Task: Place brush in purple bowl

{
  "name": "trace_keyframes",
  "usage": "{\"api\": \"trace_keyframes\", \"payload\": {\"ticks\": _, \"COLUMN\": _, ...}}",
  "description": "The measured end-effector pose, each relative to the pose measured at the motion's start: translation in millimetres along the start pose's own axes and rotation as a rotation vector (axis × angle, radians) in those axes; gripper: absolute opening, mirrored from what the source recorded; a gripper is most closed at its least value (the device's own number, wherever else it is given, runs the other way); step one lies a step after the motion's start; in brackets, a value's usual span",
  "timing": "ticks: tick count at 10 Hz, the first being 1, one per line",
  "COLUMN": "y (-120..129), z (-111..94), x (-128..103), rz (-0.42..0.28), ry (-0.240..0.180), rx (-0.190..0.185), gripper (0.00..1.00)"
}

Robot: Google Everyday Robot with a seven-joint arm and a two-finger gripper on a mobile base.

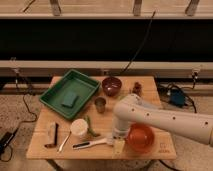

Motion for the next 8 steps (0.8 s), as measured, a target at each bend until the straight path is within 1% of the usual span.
{"api": "trace_keyframes", "payload": {"ticks": 3, "y": -3.2, "z": 7.5, "x": -3.2, "rz": -0.044, "ry": -0.016, "rx": 0.034, "gripper": 0.8}}
{"api": "trace_keyframes", "payload": {"ticks": 4, "y": -4.2, "z": 8.7, "x": -2.9, "rz": -0.05, "ry": -0.017, "rx": 0.043, "gripper": 0.78}}
{"api": "trace_keyframes", "payload": {"ticks": 5, "y": -6.0, "z": 9.4, "x": -3.4, "rz": -0.056, "ry": -0.018, "rx": 0.053, "gripper": 0.73}}
{"api": "trace_keyframes", "payload": {"ticks": 6, "y": -10.2, "z": 10.2, "x": -4.6, "rz": -0.065, "ry": -0.018, "rx": 0.067, "gripper": 0.59}}
{"api": "trace_keyframes", "payload": {"ticks": 8, "y": -16.1, "z": 11.5, "x": -5.9, "rz": -0.078, "ry": -0.008, "rx": 0.08, "gripper": 0.43}}
